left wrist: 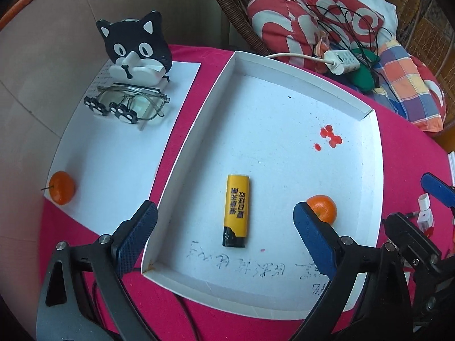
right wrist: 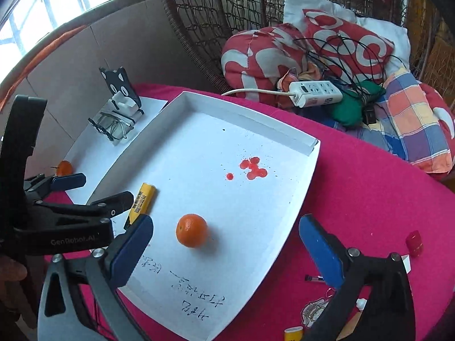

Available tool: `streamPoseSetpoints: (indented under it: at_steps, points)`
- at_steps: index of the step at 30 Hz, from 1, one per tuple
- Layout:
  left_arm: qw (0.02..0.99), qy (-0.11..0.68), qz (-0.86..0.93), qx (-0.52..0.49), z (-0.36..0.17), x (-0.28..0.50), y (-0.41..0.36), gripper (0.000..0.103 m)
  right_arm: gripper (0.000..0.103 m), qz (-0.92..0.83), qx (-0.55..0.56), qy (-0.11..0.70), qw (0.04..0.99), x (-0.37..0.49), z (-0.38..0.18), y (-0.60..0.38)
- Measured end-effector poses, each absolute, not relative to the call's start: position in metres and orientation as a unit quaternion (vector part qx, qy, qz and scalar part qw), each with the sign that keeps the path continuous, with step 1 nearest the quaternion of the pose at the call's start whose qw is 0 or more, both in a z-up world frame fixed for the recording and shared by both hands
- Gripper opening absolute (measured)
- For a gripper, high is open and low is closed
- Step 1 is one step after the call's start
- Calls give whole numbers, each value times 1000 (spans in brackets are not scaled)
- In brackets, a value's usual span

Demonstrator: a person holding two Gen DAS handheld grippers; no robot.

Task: Organize rigid objects
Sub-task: 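Open both tools to drop the lighter and orange into the tray, then grasp the brown tape roll with the right tool while the left tool grasps the yellow tube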

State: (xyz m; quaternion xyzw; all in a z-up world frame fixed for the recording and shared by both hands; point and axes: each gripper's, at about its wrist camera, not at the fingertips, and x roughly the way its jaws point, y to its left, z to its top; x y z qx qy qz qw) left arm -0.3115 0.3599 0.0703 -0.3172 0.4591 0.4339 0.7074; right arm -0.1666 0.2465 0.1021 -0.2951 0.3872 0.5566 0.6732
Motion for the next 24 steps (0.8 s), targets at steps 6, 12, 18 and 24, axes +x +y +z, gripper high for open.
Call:
streamPoseSetpoints:
  at_steps: [6, 12, 18, 24]
  points:
    - [713, 454, 431, -316, 76, -302, 342, 97, 103, 565, -297, 384, 668, -163, 111, 233]
    - [721, 448, 427, -312, 84, -283, 320, 97, 103, 565, -298, 377, 670, -150, 119, 217]
    - [746, 446, 400, -290, 90, -254, 287, 97, 103, 553, -285, 379, 685, -116, 128, 191]
    - [772, 463, 345, -266, 85, -211, 248, 97, 103, 518, -256, 398, 713, -53, 128, 149]
